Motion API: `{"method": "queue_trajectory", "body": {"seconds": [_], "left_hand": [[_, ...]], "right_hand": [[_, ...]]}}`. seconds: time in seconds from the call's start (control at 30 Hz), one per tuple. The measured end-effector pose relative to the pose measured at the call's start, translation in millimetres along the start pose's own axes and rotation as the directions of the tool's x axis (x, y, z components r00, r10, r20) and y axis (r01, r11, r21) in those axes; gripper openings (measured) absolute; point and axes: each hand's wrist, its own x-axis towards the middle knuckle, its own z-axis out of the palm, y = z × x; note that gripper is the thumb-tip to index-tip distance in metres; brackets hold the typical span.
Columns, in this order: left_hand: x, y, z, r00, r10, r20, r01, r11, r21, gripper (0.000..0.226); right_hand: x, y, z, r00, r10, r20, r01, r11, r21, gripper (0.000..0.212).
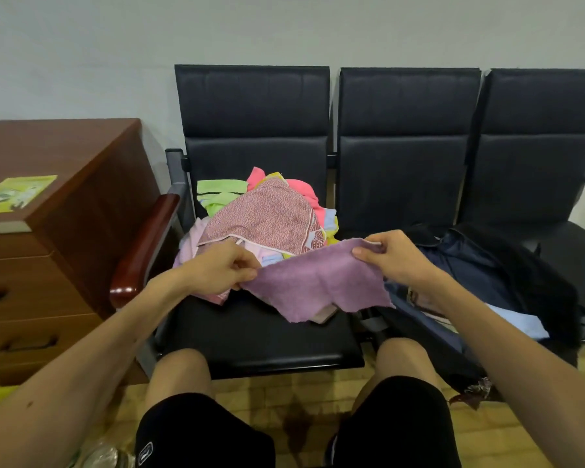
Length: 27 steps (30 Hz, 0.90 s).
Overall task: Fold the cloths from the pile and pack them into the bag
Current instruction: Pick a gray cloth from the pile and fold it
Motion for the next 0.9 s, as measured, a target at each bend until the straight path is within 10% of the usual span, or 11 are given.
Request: {"method": "queue_trajectory", "body": {"seconds": [0.13,0.33,0.9], "left_hand": [[-3,-4,22,0.98,-0.18,-0.087,0.134,0.915,-0.381,0.037],[-7,-3,61,0.921,-0.389,-0.004,0.17,0.413,-0.895,0.043],[2,19,102,0.928,-0.368,-0.064,0.184,0.599,-0.78,0.024]], "right_hand": [[-16,2,10,0.993,0.113,0.026,-0.115,0.916,0.384,0.036],[-40,7,38,0.976,0.209,0.054,-0.198,0.767,0.611,0.035],[-57,-10,113,0.998,0.049,-0.033,-0.026,0.866,0.5,0.016]]}}
